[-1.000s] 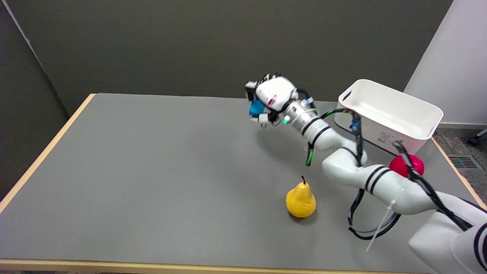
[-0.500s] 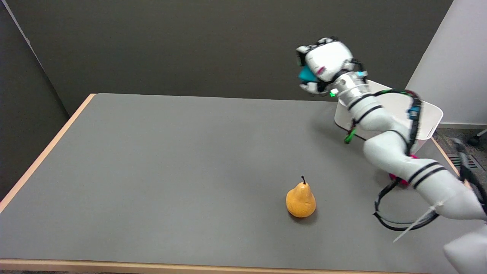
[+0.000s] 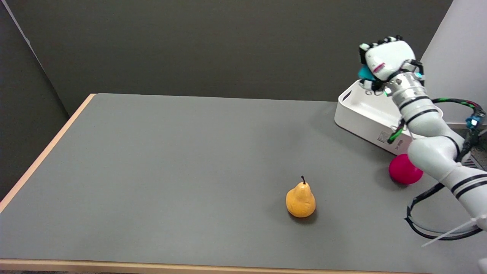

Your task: Place the cube in the box.

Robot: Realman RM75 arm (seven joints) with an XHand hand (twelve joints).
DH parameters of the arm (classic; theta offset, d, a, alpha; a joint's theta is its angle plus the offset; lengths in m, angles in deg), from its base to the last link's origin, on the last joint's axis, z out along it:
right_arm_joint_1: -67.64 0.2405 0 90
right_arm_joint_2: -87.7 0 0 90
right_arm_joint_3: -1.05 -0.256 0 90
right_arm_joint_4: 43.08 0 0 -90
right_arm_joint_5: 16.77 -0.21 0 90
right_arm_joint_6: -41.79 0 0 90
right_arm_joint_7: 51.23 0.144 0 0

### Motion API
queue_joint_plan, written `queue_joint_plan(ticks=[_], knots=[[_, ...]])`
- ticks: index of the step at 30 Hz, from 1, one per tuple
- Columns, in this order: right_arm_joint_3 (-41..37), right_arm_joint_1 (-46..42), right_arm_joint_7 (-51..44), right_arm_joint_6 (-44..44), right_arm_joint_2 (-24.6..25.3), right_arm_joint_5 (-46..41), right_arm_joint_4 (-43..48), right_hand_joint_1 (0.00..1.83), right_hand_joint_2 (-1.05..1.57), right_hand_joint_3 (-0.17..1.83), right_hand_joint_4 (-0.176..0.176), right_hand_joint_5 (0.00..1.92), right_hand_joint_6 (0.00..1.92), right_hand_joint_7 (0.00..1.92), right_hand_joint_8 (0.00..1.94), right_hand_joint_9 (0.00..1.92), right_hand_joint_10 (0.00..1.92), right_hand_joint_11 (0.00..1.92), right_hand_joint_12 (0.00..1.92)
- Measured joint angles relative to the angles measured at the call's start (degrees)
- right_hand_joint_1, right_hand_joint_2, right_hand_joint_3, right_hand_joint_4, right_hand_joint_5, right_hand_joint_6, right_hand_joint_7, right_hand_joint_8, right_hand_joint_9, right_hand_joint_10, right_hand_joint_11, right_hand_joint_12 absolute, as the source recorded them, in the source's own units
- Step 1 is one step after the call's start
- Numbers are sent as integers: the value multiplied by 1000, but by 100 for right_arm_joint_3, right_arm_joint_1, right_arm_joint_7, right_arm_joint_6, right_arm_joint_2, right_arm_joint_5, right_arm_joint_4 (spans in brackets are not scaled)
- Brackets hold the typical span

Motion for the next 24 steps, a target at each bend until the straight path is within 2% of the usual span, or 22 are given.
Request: queue_joint_plan(ticks=[13,15,17,18,19,20,21,23,24], knots=[[27,-201,-409,102,-189,-850,-960,1172,982,534,-42,665,1510,882,1371,819,1435,524,1571],[60,-195,-440,123,-203,-962,-1111,1169,1000,514,-45,655,1519,871,1399,823,1411,487,1535],[88,-178,-467,142,-217,-1078,-1259,1145,1114,327,-37,599,1566,822,1375,721,1404,233,1535],[100,-170,-477,152,-224,-1133,-1331,936,962,521,2,414,1176,563,983,473,1030,119,1259],[110,-162,-488,159,-231,-1208,-1405,586,660,920,68,117,491,137,321,86,392,15,784],[119,-157,-494,171,-235,-1275,-1461,516,600,952,79,41,254,41,127,15,171,-1,523],[124,-153,-496,179,-241,-1347,-1514,498,584,916,80,5,96,5,17,1,23,-1,297],[133,-149,-493,207,-252,-1530,-1610,462,560,866,84,-1,15,-1,-1,-1,-1,-1,58],[138,-148,-485,227,-255,-1631,-1646,453,551,850,86,-1,-1,-1,-1,-1,-1,-1,-1]])
